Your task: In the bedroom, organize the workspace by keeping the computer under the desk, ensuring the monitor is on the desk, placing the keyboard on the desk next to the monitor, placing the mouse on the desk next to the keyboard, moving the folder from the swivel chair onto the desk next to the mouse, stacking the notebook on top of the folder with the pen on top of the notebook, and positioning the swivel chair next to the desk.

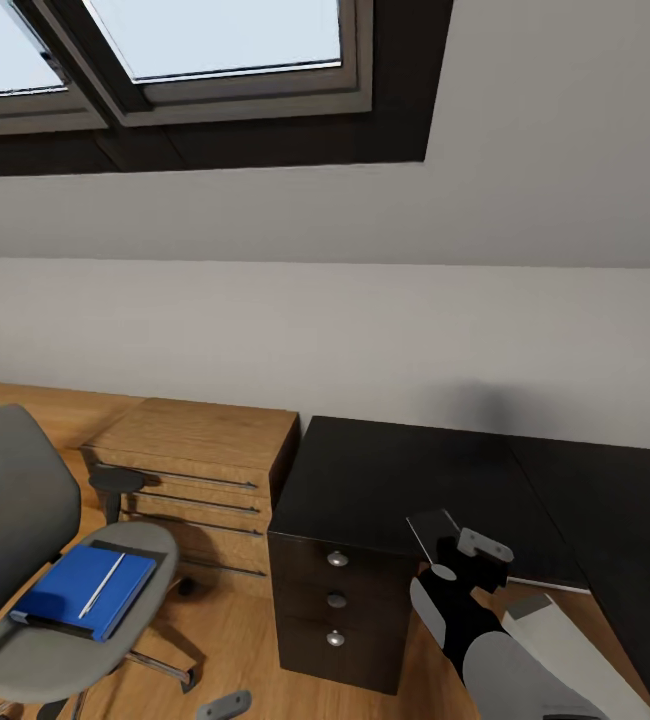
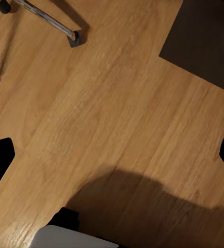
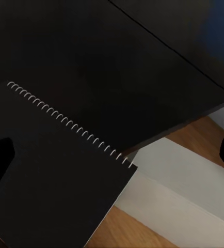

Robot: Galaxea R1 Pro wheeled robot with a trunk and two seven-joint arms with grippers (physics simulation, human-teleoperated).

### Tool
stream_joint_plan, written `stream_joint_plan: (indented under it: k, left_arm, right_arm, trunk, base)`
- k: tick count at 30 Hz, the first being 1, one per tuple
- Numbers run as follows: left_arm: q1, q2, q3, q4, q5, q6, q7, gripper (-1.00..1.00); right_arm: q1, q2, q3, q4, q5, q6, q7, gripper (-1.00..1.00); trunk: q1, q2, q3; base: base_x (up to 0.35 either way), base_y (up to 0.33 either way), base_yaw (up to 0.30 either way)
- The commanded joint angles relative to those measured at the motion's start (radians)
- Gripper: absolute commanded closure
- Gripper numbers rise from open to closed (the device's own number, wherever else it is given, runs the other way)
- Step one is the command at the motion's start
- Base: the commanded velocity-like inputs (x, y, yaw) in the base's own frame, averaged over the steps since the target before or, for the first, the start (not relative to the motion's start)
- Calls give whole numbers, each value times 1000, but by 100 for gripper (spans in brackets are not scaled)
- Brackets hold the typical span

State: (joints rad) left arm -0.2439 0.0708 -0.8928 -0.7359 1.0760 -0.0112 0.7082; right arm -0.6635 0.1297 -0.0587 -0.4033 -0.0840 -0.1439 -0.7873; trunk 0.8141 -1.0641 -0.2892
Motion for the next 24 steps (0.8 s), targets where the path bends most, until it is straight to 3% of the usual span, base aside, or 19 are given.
stream_joint_plan:
  k: [1,7,15,24]
  left_arm:
    - [-2,1,-6,-2,5,-1,7,-100]
    - [-2,1,-6,-2,4,-1,7,-100]
    - [-2,1,-6,-2,3,-1,7,-100]
    - [-2,1,-6,-2,2,-1,7,-100]
  right_arm:
    - [-1,1,-3,0,-8,-10,2,-100]
    - [-1,1,-3,0,-8,-13,1,-100]
    - [-1,2,-3,0,-8,-15,0,-100]
    - [-1,2,-3,1,-8,-16,0,-100]
  trunk:
    - [0,-1,-1]
    - [0,-1,-1]
    - [0,-1,-1]
    - [0,-1,-1]
  base:
    - [0,0,0]
    - [-1,121,0]
    - [-66,268,15]
    - [-161,273,212]
